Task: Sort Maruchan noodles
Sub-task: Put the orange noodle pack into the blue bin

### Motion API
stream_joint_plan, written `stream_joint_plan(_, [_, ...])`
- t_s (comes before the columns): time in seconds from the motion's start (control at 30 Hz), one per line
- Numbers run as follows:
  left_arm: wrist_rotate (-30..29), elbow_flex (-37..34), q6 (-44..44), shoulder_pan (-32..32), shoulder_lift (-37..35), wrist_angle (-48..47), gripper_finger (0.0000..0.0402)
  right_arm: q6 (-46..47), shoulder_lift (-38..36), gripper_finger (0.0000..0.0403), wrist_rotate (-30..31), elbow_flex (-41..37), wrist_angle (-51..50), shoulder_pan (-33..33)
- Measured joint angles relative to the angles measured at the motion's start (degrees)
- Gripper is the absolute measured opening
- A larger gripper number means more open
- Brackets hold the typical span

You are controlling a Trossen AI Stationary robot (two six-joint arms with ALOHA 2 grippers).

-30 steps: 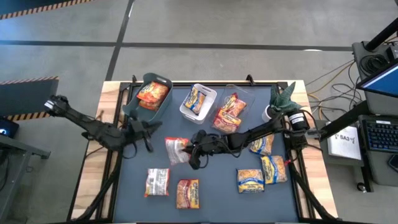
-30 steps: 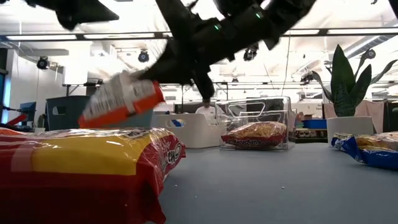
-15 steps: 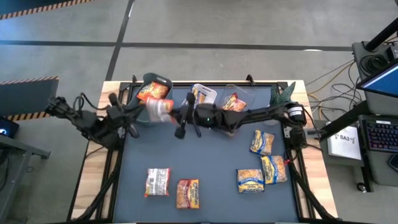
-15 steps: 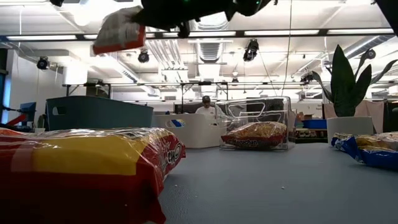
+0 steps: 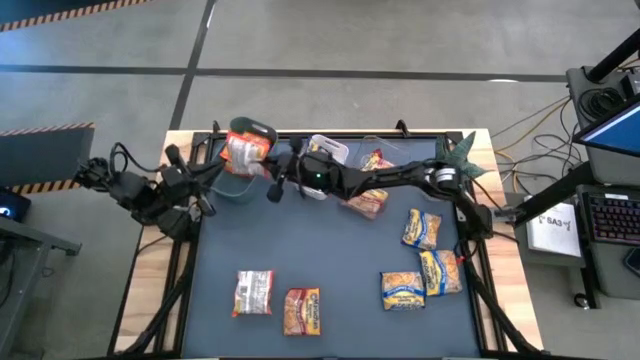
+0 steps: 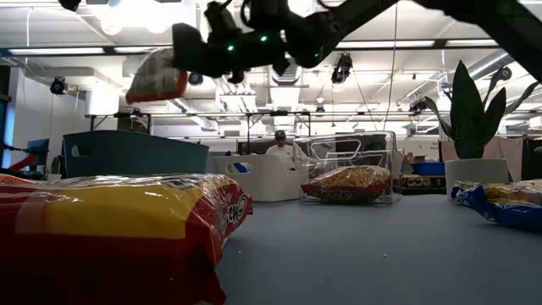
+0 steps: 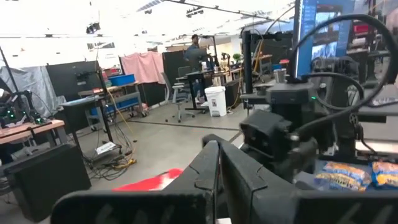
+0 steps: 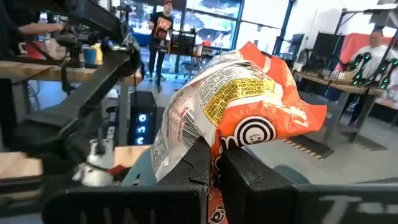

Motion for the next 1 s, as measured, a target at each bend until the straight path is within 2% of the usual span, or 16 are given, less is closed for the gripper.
stream_joint_plan(0.27, [0.0, -0.1, 1.6, 0.0, -0.8, -1.2, 0.0000, -8.1, 9.8, 0.0009, 0.2, 13.5, -3.0, -0.1])
stream_joint_plan(0.5, [-6.7, -0.1, 3.3, 0.0, -4.0, -2.6, 0.0000, -15.5, 16.0, 0.0009, 1.5, 23.9, -13.6, -0.2])
stream_joint_plan(0.77, [-6.1, -0.2, 1.5, 0.0, -7.5, -4.6, 0.0000, -25.7, 16.4, 0.0009, 1.5, 25.1, -15.4, -0.3])
stream_joint_plan(1.0, [-4.0, -0.4, 1.3, 0.0, -7.3, -4.3, 0.0000, -22.7, 16.5, 0.0009, 0.5, 25.0, -15.3, -2.5])
